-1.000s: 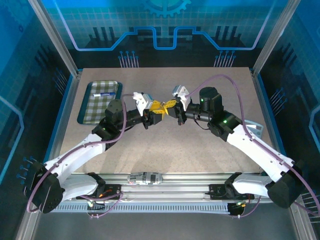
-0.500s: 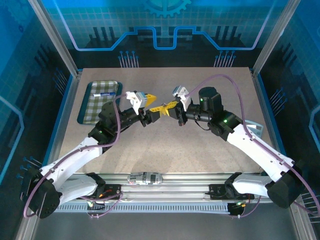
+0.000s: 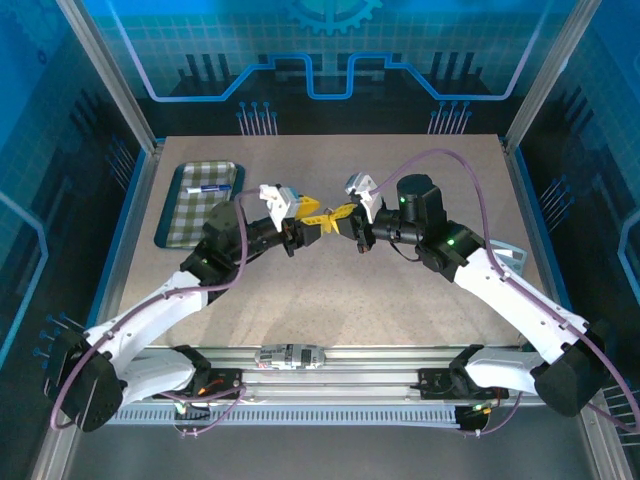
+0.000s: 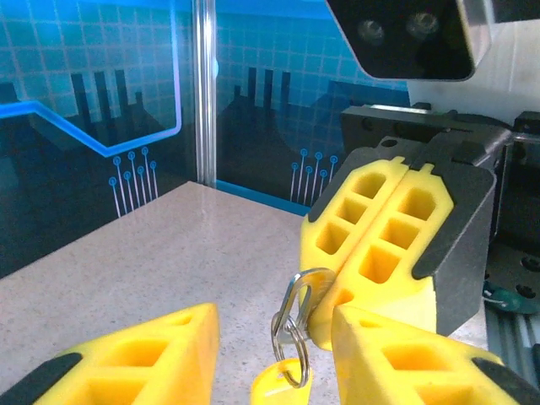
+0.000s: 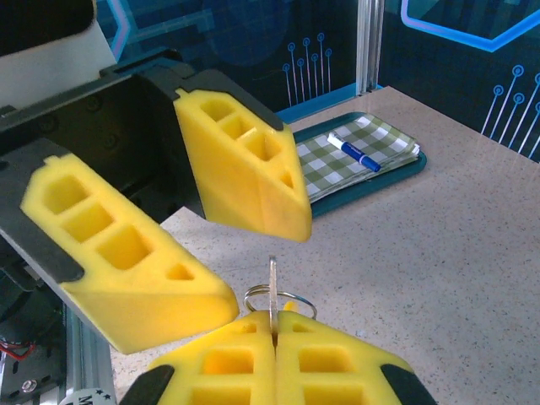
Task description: Remove the keys from the keyring
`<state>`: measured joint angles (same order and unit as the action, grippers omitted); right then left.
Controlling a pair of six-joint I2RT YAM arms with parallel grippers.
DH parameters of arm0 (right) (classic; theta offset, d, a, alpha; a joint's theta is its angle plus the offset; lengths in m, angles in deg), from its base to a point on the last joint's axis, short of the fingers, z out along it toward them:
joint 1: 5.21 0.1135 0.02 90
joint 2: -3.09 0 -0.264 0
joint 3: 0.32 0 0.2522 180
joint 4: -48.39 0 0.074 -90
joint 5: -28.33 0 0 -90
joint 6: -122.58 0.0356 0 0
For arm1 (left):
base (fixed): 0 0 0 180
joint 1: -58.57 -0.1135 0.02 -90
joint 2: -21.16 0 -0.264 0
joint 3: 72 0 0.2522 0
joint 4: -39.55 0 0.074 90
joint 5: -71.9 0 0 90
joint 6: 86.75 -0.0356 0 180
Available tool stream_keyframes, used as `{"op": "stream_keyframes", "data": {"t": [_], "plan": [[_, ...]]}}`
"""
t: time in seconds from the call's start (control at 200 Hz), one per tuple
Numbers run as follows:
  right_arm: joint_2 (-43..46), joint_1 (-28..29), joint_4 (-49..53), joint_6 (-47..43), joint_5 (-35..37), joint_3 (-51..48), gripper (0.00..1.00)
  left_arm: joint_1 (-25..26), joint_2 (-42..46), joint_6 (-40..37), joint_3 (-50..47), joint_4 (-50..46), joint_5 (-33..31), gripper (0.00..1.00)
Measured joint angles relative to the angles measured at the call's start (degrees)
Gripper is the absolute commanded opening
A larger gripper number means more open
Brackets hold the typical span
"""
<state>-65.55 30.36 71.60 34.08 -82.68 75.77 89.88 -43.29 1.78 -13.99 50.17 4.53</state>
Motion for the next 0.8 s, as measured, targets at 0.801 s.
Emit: {"op": "stream_keyframes", "data": {"t": [0.801], "plan": [[0.5, -0.7, 0.4, 2.5, 0.6, 0.0, 0.00, 0.0, -1.2, -0.4, 0.3, -0.2, 1.6, 0.00]]}}
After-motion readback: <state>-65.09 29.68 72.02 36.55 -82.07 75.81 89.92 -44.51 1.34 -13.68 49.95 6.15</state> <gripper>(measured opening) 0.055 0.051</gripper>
